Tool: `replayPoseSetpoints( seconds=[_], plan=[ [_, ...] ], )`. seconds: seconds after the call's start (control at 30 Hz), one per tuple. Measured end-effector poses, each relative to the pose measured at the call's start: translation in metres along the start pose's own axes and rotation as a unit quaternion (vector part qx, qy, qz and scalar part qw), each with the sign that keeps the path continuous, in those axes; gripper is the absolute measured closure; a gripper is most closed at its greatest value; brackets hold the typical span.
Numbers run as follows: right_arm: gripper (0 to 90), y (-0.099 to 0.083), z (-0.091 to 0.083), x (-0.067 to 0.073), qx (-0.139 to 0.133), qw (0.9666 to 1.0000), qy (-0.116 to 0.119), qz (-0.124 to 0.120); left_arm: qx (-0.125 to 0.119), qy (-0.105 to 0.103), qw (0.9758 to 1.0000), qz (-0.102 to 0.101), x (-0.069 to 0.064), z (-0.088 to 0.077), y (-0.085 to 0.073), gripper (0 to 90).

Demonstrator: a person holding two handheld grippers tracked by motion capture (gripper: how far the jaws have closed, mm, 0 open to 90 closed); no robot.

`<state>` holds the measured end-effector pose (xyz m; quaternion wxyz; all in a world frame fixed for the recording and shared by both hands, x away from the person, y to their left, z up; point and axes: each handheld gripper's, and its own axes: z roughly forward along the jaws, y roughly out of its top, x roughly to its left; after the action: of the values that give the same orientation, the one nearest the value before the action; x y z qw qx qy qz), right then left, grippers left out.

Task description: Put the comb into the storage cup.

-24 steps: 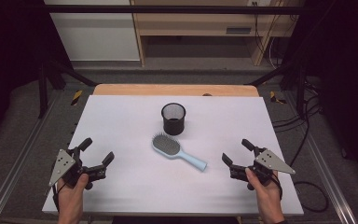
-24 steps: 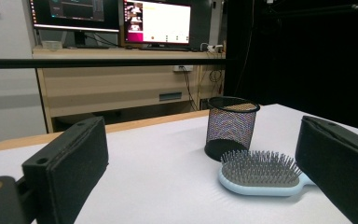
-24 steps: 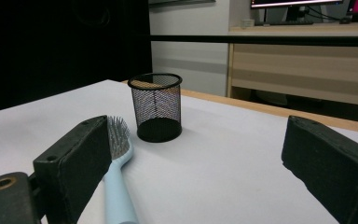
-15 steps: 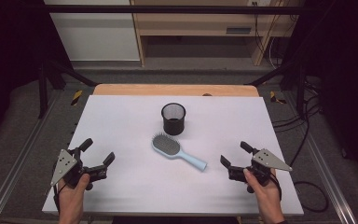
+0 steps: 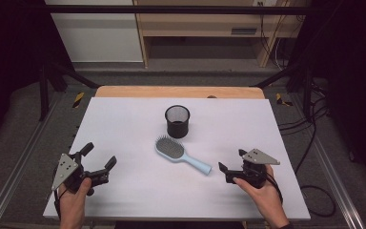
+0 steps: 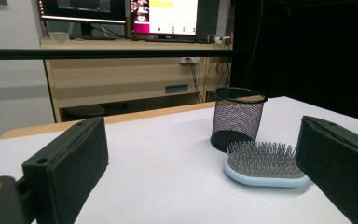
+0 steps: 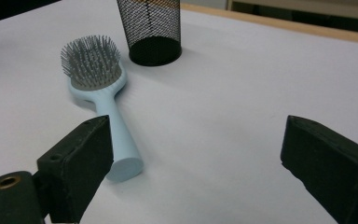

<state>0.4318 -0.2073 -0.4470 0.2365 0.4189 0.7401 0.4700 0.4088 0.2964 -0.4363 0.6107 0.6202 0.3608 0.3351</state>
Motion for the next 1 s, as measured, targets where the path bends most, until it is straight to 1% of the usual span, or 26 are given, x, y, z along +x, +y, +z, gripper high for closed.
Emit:
replayPoseSetpoints(
  seconds=[0.03, 0.1, 0.17, 0.23, 0.27, 0.3, 0.33, 0.37, 0.53, 0.77, 0.8, 0.9, 0.93, 1.0],
  plan=[
    [9.8, 0.002, 0.002, 0.001, 0.011, 0.9999, 0.003, 0.002, 0.000, 0.000, 1.0000, -0.001, 0.000, 0.000, 0.000, 2.4],
    [10.9, 0.007, 0.006, 0.002, 0.029, 0.9995, 0.005, -0.014, -0.001, 0.000, 1.0000, -0.004, 0.000, -0.001, 0.000, 2.3],
    [11.7, 0.011, 0.010, 0.005, 0.047, 0.9986, 0.014, -0.020, 0.001, 0.000, 1.0000, -0.003, 0.000, -0.001, 0.000, 2.3],
    [12.5, 0.016, 0.013, 0.008, 0.064, 0.9971, 0.025, -0.032, 0.000, 0.000, 1.0000, -0.004, 0.000, -0.001, 0.000, 2.3],
    [12.7, 0.019, 0.015, 0.010, 0.072, 0.9963, 0.031, -0.038, 0.000, 0.001, 1.0000, -0.004, 0.000, 0.000, 0.000, 2.3],
    [12.7, 0.019, 0.015, 0.010, 0.072, 0.9963, 0.031, -0.038, 0.000, 0.001, 1.0000, -0.004, 0.000, 0.000, 0.000, 2.3],
    [13.0, 0.025, 0.018, 0.014, 0.083, 0.9945, 0.040, -0.051, 0.000, 0.001, 1.0000, -0.003, 0.000, 0.000, 0.000, 2.3],
    [13.0, 0.027, 0.019, 0.016, 0.087, 0.9936, 0.041, -0.058, 0.002, 0.000, 1.0000, -0.002, 0.000, -0.001, 0.000, 2.3],
    [13.3, 0.039, 0.025, 0.022, 0.111, 0.9893, 0.053, -0.079, 0.003, -0.003, 1.0000, -0.001, -0.002, 0.000, -0.001, 2.3],
    [13.0, 0.049, 0.037, 0.029, 0.140, 0.9838, 0.064, -0.093, 0.003, -0.003, 1.0000, -0.003, -0.001, 0.000, -0.001, 2.3],
    [13.0, 0.049, 0.037, 0.029, 0.140, 0.9838, 0.064, -0.093, 0.003, -0.003, 1.0000, -0.003, -0.001, 0.000, -0.001, 2.3],
    [13.0, 0.053, 0.045, 0.032, 0.158, 0.9803, 0.071, -0.095, 0.002, -0.003, 1.0000, -0.005, -0.001, 0.000, -0.001, 2.3],
    [12.9, 0.055, 0.051, 0.034, 0.167, 0.9780, 0.073, -0.101, 0.003, -0.003, 1.0000, -0.004, -0.001, 0.000, -0.001, 2.3],
    [12.9, 0.056, 0.056, 0.036, 0.176, 0.9759, 0.074, -0.106, 0.003, -0.003, 1.0000, -0.004, -0.001, 0.000, -0.001, 2.4]
  ],
)
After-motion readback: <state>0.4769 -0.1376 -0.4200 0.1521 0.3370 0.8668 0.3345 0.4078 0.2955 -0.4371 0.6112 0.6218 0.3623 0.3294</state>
